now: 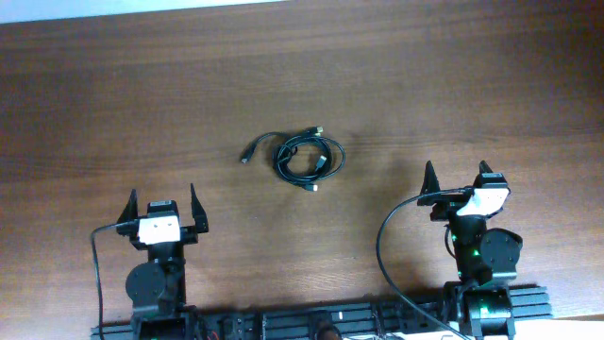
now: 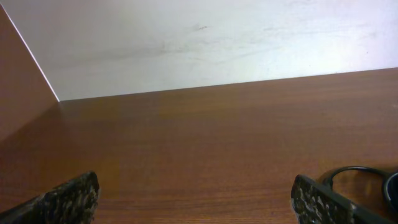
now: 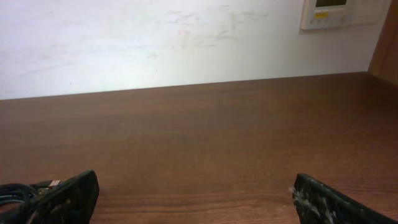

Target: Untangle cables

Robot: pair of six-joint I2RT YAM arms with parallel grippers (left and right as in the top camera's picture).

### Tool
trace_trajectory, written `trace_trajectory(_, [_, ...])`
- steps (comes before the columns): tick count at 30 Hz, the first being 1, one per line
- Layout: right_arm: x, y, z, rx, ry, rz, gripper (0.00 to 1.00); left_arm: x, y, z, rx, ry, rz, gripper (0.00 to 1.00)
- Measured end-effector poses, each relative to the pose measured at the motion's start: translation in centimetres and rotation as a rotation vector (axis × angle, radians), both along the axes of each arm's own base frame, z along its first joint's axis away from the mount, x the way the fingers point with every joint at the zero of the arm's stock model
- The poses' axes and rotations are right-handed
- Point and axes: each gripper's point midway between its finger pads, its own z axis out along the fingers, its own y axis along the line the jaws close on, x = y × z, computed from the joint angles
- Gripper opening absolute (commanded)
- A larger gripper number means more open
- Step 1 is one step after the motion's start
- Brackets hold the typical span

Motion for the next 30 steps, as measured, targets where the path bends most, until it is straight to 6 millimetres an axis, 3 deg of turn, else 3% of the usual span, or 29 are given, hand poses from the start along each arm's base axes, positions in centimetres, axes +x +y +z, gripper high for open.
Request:
trace_trajectory(5, [0.0,0.0,0.2,0.000,-0.008,0.000,0.99,0.1,-0.3,1.1,-0.001,-0.044,-0.019,0.99])
trace_trajectory(9, [0.1,0.4,3.5,-0.009,-0.142,0.021,0.99,-0.3,-1.4,6.4,0.009,-0.263,-0.082,0.99])
trace_trajectory(12, [-0.1,0.7,4.8,-0.013,-0.190,0.040,0.99,-1.0,-2.1,9.2,-0.006,-0.378,-0.122,0.99])
trace_trajectory(14, [-0.2,0.8,5.3,-0.014,-0.197,0.046,0.99,-1.1,-2.3,9.3,-0.039,-0.385,-0.137,0.99])
trace_trajectory(18, [-0.9,1.0,8.2,-0.039,-0.231,0.054,0.99,-1.2,-2.8,9.6,-0.112,-0.381,-0.179,0.99])
trace_trajectory(21, [-2.0,1.1,10.5,-0.110,-0.212,0.056,0.99,-1.8,-3.9,11.5,-0.128,-0.414,-0.250,0.99])
trace_trajectory(25, [-3.2,1.3,11.7,-0.169,-0.156,0.062,0.99,-2.4,-5.0,14.4,-0.135,-0.426,-0.317,0.99])
trace_trajectory(30, [-5.3,1.4,16.0,-0.198,-0.178,0.059,0.99,-1.7,-5.5,17.5,-0.163,-0.302,-0.339,0.99])
